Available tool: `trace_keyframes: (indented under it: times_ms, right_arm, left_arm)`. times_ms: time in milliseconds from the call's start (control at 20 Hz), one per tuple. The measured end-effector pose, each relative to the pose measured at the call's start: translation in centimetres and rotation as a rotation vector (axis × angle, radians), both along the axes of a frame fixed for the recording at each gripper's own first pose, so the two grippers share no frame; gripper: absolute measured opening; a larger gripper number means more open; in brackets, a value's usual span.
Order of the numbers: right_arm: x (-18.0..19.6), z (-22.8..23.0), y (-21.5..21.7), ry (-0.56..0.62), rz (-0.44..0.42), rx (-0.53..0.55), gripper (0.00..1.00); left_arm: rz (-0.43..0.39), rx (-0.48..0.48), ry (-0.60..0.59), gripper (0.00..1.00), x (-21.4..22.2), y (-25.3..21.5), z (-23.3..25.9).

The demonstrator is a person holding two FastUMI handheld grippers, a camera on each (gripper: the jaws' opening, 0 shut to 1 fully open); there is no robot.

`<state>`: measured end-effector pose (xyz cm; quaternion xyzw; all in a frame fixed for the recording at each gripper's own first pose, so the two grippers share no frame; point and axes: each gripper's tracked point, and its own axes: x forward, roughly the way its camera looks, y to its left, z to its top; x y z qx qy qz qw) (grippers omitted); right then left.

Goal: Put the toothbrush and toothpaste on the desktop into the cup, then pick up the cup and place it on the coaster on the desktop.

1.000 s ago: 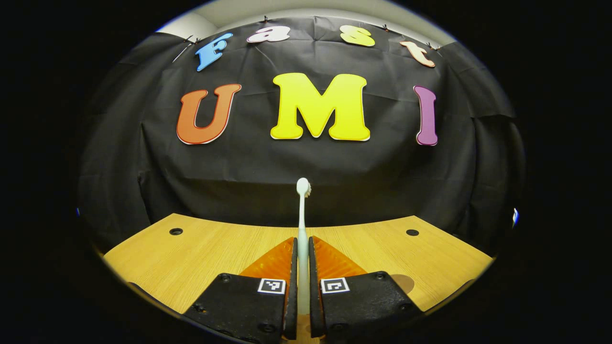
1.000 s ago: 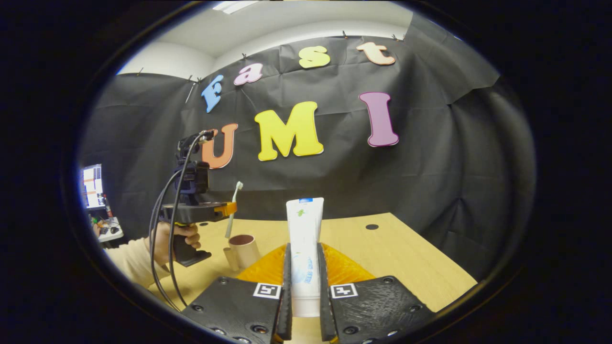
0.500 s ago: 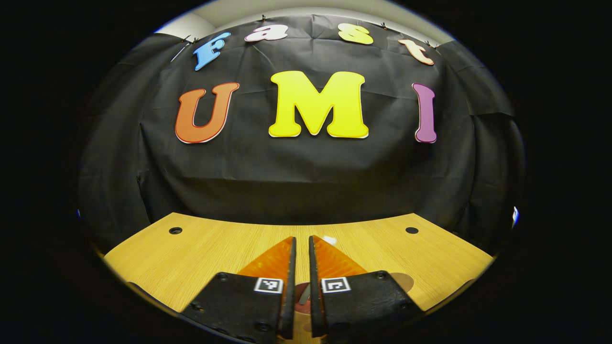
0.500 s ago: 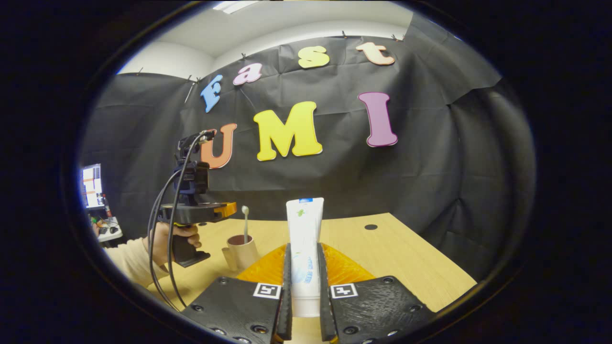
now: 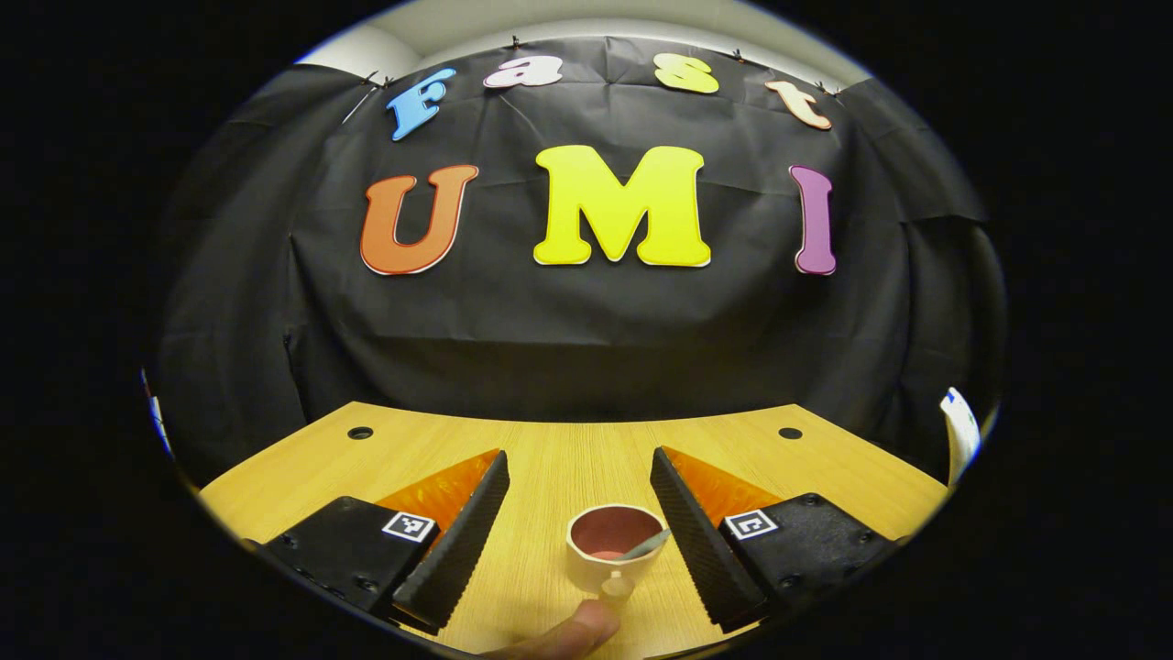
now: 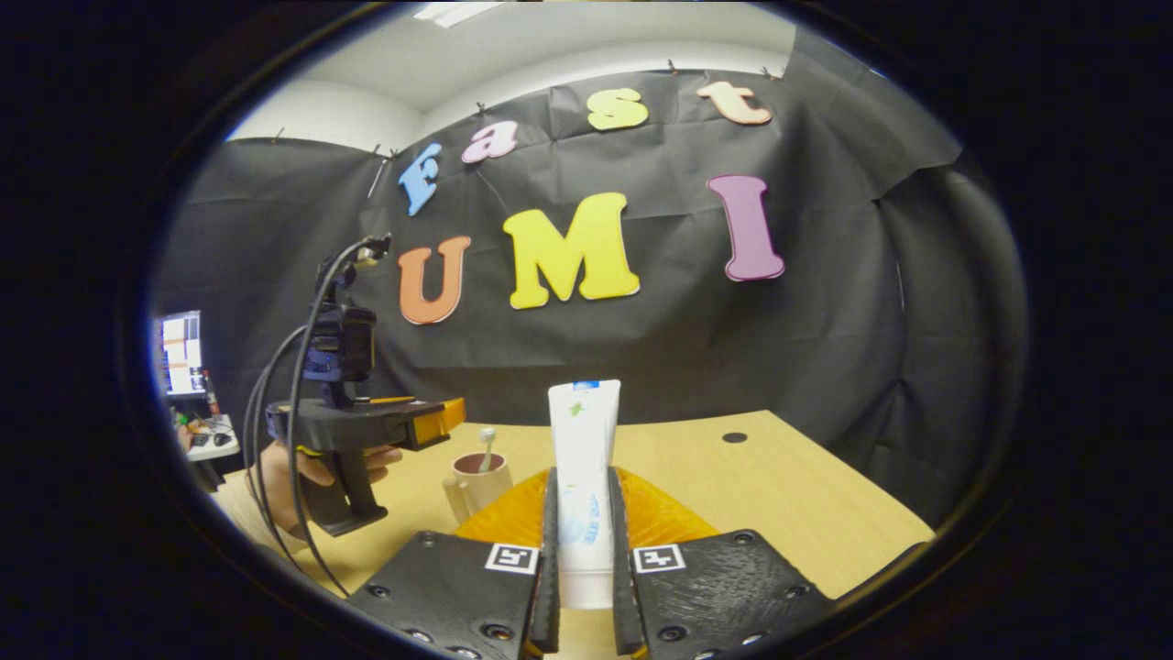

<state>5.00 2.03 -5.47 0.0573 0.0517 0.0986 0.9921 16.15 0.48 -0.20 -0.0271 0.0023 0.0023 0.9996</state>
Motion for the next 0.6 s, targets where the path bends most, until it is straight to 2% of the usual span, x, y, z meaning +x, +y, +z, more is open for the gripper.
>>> trace_keyframes:
  times_ms: [150,350,450,600]
  right_arm:
    - [1.7,0.1,2.8,0.032,0.043,-0.001,0.23]
    - [4.8,2.7,7.2,0.008,0.094,0.009,0.23]
    - [6.8,3.9,10.1,-0.023,0.128,0.011,0.23]
    - [10.0,4.2,15.4,-0.01,0.181,0.028,0.25]
  left_arm:
    - [-0.022,0.003,-0.034,0.98,-3.5,0.2,-0.6]
    - [0.016,0.002,-0.043,0.98,-7.2,2.7,-2.5]
    - [0.015,-0.023,-0.025,0.98,-8.4,3.8,-3.7]
    - [0.057,-0.015,-0.031,0.99,-9.6,6.5,-4.7]
